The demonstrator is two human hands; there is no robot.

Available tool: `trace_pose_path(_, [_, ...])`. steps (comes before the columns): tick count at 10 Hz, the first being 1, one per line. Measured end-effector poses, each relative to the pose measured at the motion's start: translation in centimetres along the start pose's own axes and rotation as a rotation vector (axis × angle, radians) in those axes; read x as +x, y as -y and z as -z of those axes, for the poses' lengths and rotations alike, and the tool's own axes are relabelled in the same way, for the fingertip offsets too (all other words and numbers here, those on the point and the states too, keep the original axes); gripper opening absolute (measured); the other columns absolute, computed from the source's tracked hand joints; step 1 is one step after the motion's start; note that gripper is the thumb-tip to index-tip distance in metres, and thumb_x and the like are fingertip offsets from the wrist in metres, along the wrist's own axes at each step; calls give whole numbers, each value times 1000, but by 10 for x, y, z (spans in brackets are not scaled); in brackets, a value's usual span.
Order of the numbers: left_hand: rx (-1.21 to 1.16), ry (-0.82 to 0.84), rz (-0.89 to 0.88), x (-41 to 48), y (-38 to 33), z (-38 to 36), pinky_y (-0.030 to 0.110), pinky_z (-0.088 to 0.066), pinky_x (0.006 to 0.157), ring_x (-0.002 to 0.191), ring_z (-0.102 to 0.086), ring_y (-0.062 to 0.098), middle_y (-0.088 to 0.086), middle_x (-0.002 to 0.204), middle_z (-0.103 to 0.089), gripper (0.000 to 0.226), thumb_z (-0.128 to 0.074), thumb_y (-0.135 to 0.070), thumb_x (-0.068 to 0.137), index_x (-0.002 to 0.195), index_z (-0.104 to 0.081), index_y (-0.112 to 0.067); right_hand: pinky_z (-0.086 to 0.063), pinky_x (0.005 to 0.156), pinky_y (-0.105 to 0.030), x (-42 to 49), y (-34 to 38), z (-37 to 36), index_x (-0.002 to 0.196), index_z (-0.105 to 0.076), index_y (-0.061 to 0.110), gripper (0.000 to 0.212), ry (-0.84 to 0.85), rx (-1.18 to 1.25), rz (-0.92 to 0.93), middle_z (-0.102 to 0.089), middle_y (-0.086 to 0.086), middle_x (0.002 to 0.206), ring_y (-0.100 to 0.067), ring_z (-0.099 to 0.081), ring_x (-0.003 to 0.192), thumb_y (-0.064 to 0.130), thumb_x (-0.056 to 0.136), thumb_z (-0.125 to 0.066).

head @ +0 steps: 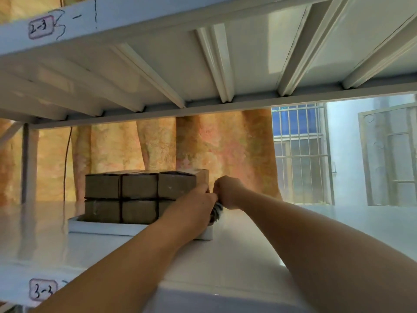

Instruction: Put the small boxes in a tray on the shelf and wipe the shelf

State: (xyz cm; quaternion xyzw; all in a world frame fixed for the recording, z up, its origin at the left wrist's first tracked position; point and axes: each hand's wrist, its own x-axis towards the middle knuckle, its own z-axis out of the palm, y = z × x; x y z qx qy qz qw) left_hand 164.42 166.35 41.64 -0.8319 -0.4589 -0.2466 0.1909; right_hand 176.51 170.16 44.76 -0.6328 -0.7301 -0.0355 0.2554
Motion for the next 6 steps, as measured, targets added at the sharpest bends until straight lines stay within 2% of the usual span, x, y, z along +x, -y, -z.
trace_pose_path(1, [165,-30,-29,-1,1,3,33,-50,82,110,-48,20,2,118,-51,38,-46,-13,94,131,-52,-21,-49,88,-30,-6,1,-6,118,-61,2,31,33,18,14,-62,-13,121,-27,-61,103,0,90,-47])
trace_pose_path(2, [185,-24,-10,-3,3,6,32,-46,81,115,-44,17,-2,119,-53,38,-43,-14,95,130,-53,-26,-47,90,-30,-8,-2,3,123,-60,5,34,107,110,-3,-60,-14,126,-18,-51,91,1,91,-48])
trace_pose_path(3, [157,24,8,-4,5,9,32,-46,81,114,-46,17,-3,120,-56,39,-43,-13,93,126,-55,-27,-51,91,-33,-11,-7,6,126,-58,8,40,248,133,-59,-58,-13,129,-22,-59,95,-3,92,-39])
trace_pose_path(4, [129,136,70,-4,5,11,31,-45,75,103,-47,15,-3,116,-54,38,-45,-12,88,121,-58,-25,-55,82,-32,-9,-15,6,129,-56,12,36,336,134,-83,-57,-9,127,-26,-63,107,13,94,-46])
trace_pose_path(5, [133,230,148,-3,5,13,27,-38,59,73,-46,11,2,102,-47,28,-43,-16,86,106,-61,-20,-53,83,-33,-8,-13,7,131,-53,12,39,405,120,-123,-57,-9,127,-26,-64,107,23,94,-50])
trace_pose_path(6, [132,280,133,-4,0,15,28,-41,59,78,-54,18,6,102,-59,29,-41,-21,87,101,-66,-14,-52,83,-31,-11,-8,7,134,-49,9,41,401,74,-99,-59,-10,119,-24,-62,98,25,96,-49])
